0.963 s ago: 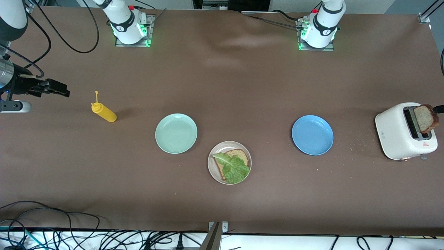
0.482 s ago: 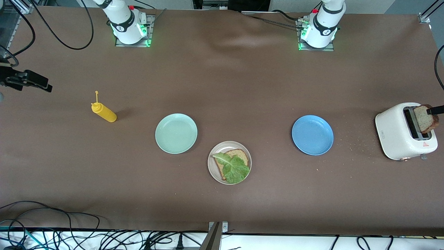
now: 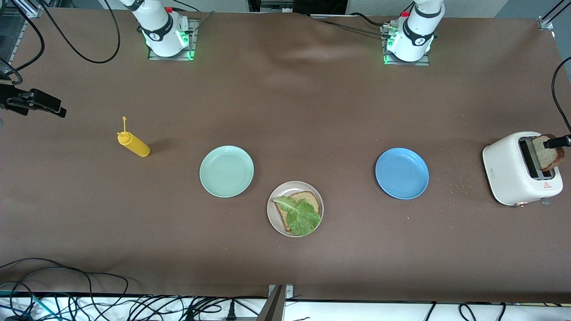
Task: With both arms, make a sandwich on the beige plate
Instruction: 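Grasp the toast slice in the toaster with the left gripper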
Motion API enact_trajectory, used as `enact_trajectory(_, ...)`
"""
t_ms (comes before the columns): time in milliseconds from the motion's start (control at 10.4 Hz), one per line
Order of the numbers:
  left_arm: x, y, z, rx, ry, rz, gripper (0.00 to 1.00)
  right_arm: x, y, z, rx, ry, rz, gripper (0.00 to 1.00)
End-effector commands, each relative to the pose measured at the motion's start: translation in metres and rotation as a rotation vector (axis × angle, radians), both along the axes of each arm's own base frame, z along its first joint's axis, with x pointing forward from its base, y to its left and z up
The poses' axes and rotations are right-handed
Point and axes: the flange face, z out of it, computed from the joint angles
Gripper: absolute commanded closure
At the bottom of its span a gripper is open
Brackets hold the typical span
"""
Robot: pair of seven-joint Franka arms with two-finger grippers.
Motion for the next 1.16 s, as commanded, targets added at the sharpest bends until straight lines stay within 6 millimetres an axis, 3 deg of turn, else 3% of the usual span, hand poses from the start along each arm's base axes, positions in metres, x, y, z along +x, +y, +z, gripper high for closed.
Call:
enact_trajectory(0,-0.01,-0.005,0.004,-0.019,-0.031,-0.008,0.01,-0.011,0.004,0.002,-0.001,0.041,0.004,0.0)
enact_trajectory(96,-0.012,-0.005,0.001,-0.019,-0.033,-0.006,0.11,-0.016,0.003,0.001,0.002,0.071,0.0,0.0)
enact_trajectory(385,-0.019,0.008,-0.001,-0.019,-0.038,0.015,0.88,-0.018,-0.003,0.001,0.007,0.085,-0.013,0.0)
enact_trajectory(482,-0.019,0.008,-0.001,-0.019,-0.038,0.015,1.0,-0.02,-0.002,-0.001,0.009,0.102,-0.012,0.0)
enact_trajectory(1060,-0.006,-0.005,0.016,-0.019,-0.039,0.007,1.0,-0.02,-0.004,0.001,0.01,0.1,-0.005,0.0)
